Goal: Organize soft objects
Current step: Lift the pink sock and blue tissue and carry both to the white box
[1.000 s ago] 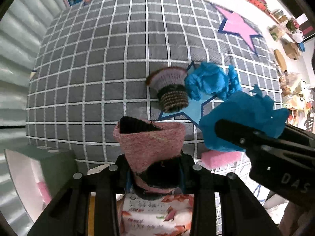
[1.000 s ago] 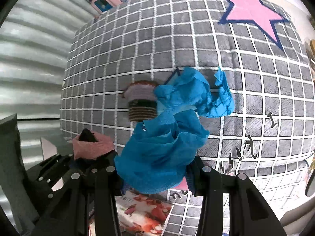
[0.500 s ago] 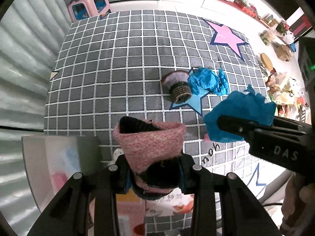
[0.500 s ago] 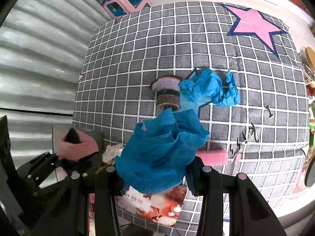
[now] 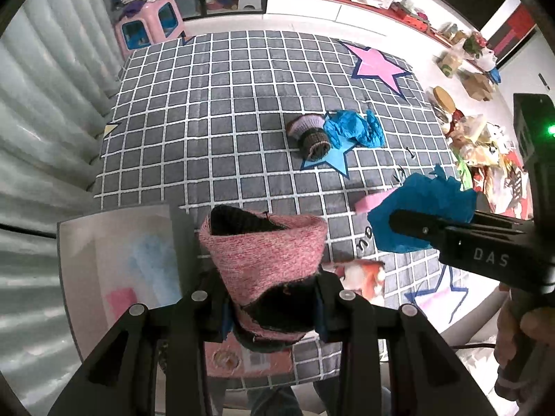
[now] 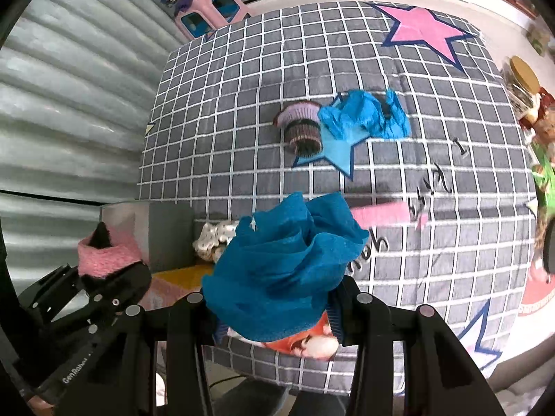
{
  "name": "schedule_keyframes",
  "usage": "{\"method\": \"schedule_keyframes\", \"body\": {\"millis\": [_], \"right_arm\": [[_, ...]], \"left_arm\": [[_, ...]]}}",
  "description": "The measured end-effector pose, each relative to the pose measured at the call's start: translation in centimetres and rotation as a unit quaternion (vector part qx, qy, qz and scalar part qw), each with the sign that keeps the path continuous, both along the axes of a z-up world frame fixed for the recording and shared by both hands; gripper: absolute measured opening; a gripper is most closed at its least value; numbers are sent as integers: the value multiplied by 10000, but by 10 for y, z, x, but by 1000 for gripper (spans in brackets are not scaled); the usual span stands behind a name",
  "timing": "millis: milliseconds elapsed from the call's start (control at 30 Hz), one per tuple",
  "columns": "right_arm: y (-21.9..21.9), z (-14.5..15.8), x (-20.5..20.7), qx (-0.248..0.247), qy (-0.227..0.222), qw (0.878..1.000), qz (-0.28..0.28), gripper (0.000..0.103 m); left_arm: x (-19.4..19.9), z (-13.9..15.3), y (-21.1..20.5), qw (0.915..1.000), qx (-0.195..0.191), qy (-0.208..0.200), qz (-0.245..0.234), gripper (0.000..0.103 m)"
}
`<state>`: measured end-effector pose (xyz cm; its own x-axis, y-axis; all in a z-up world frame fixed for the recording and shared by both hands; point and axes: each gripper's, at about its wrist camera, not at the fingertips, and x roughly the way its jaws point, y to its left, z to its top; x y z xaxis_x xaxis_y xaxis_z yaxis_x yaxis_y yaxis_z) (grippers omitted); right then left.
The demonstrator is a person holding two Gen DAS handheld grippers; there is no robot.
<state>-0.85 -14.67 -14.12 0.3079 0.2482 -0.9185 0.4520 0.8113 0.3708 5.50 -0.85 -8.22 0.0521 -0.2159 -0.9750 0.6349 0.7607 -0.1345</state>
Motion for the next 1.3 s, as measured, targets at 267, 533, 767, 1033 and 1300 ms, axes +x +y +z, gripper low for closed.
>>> {"method": "schedule_keyframes", "body": {"millis": [267, 533, 767, 1033, 1300], "right_arm": [[23, 7, -24, -62, -2, 9999, -110, 46], [50, 11, -47, -57, -6, 9999, -105, 46], [86, 22, -45, -68, -134, 9998, 126, 46], [127, 29, -30, -103, -209, 9982, 544, 46], [168, 36, -7, -141, -256, 9941, 1046, 46]], "left_arm": [[-17, 9, 29, 10000, -63, -13, -54, 38], [-35, 14, 55, 9999, -114, -7, -43, 38], [-42, 17, 79, 9999, -131, -52, 78, 38], [-38, 25, 119, 9984, -169, -161, 519, 38], [-32, 29, 159, 9947, -170, -210, 988, 38]]}}
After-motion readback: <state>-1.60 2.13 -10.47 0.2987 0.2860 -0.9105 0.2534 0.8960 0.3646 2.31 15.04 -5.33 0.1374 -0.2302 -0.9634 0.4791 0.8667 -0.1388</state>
